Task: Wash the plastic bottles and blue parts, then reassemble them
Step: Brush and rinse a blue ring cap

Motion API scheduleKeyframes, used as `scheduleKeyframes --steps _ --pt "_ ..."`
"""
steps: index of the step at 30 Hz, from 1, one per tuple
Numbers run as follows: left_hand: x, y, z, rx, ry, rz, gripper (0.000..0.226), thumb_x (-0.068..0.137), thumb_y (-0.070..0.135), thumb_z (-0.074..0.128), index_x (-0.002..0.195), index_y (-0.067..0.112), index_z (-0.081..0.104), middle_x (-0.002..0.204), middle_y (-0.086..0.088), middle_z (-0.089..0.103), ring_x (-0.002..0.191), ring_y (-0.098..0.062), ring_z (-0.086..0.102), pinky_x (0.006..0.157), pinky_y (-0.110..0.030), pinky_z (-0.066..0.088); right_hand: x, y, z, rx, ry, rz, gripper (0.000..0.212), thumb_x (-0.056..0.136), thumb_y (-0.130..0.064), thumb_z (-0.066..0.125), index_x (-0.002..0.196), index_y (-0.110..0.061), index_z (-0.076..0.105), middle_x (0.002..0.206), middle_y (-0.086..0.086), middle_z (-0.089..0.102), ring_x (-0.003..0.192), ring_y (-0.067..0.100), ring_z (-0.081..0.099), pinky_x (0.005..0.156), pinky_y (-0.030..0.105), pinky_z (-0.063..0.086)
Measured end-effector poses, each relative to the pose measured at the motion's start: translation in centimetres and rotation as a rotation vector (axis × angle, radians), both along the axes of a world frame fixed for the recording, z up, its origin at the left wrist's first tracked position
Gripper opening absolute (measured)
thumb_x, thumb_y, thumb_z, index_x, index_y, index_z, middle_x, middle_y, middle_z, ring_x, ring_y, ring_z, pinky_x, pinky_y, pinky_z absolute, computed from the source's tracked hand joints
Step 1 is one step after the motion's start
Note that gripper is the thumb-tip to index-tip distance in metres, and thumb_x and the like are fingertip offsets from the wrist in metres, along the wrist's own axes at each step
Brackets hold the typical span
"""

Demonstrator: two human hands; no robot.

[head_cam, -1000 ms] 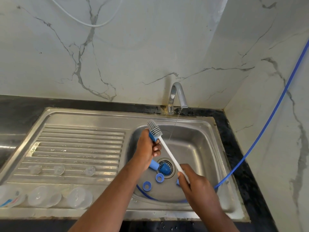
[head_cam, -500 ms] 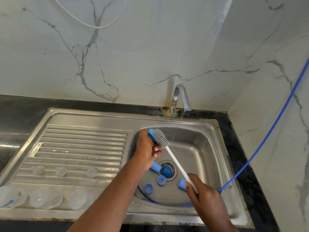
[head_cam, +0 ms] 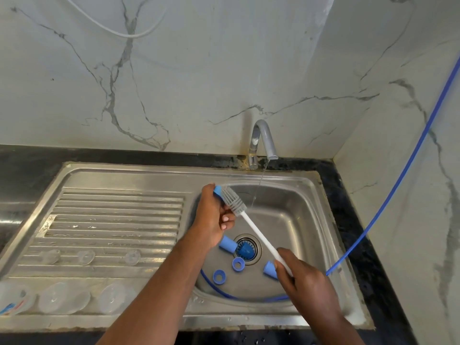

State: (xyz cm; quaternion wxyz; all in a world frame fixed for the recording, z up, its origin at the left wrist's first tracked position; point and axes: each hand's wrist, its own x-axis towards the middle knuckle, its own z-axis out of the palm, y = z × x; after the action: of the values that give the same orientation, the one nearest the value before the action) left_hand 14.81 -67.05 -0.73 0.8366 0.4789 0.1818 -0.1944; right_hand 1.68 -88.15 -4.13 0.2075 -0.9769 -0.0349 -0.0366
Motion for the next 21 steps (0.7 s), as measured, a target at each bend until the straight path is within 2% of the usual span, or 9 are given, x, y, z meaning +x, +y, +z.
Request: scheduleKeyframes --steps 3,6,9,12,14,16,18,21 --pt "-0.1 0.4 0.2 -0.002 -0.008 -0.014 0.043 0.105 0.046 0.026 0.089 0.014 0.050 0.059 0.003 0.038 0.048 -0.008 0.024 0.042 -0.022 0.016 -1.0 -0.9 0.2 0.017 0.011 0.012 0.029 0.088 -0.032 0.072 0.109 -0.041 0.053 0.060 -0.016 0.043 0.049 0.013 0.050 0.040 0.027 0.042" --pt "-0.1 0.1 0.0 0.018 -0.014 -0.070 0.048 0.105 0.045 0.024 0.098 0.010 0.056 0.062 0.001 0.042 0.050 -0.008 0.027 0.040 -0.022 0.019 -0.2 -0.5 0.4 -0.007 -0.029 0.028 0.025 0.089 -0.033 0.070 0.108 -0.038 0.055 0.059 -0.015 0.036 0.048 0.013 0.042 0.039 0.026 0.040" --pt "0.1 0.4 -0.1 -0.103 -0.025 -0.079 0.034 0.102 0.038 0.028 0.098 0.015 0.054 0.069 -0.005 0.054 0.053 -0.011 0.035 0.043 -0.023 0.023 0.0 -0.5 0.5 -0.019 -0.010 0.020 0.026 0.089 -0.034 0.071 0.108 -0.038 0.055 0.060 -0.015 0.034 0.047 0.014 0.041 0.039 0.026 0.039" --pt "0.1 0.8 -0.5 -0.193 -0.039 -0.055 0.030 0.102 0.034 0.034 0.101 0.019 0.060 0.078 -0.008 0.057 0.056 -0.013 0.042 0.045 -0.023 0.032 -0.8 -1.1 0.7 0.012 0.006 0.036 0.023 0.087 -0.034 0.071 0.104 -0.039 0.056 0.058 -0.019 0.032 0.049 0.012 0.038 0.039 0.021 0.034" --pt "-0.1 1.0 -0.8 -0.162 -0.054 -0.062 0.031 0.104 0.032 0.041 0.111 0.016 0.066 0.084 -0.011 0.062 0.060 -0.014 0.049 0.050 -0.024 0.039 -1.2 -1.5 0.6 0.059 0.018 0.008 0.017 0.091 -0.036 0.064 0.104 -0.042 0.053 0.056 -0.020 0.039 0.049 0.010 0.038 0.041 0.021 0.035" --pt "-0.1 0.9 -1.1 -0.104 -0.080 -0.056 0.030 0.104 0.021 0.046 0.122 0.009 0.068 0.094 -0.014 0.070 0.070 -0.015 0.060 0.059 -0.025 0.048 -1.2 -1.7 0.2 0.145 0.058 -0.035 0.015 0.096 -0.040 0.056 0.109 -0.045 0.050 0.058 -0.018 0.046 0.049 0.010 0.043 0.046 0.020 0.034" --pt "0.0 0.8 -1.4 -0.059 -0.088 -0.010 0.030 0.102 0.008 0.046 0.125 0.004 0.065 0.099 -0.016 0.071 0.076 -0.017 0.066 0.063 -0.024 0.053 -1.1 -1.4 0.1 0.254 0.081 -0.051 0.011 0.099 -0.037 0.054 0.108 -0.044 0.053 0.055 -0.016 0.047 0.050 0.009 0.046 0.047 0.018 0.033" --pt "-0.1 0.5 -1.6 -0.037 -0.097 0.017 0.028 0.102 0.007 0.047 0.123 0.004 0.065 0.100 -0.016 0.071 0.078 -0.016 0.065 0.068 -0.026 0.053 -1.2 -0.7 0.3 0.293 0.116 -0.032 0.008 0.101 -0.032 0.054 0.102 -0.039 0.059 0.055 -0.017 0.049 0.052 0.009 0.048 0.049 0.017 0.033"
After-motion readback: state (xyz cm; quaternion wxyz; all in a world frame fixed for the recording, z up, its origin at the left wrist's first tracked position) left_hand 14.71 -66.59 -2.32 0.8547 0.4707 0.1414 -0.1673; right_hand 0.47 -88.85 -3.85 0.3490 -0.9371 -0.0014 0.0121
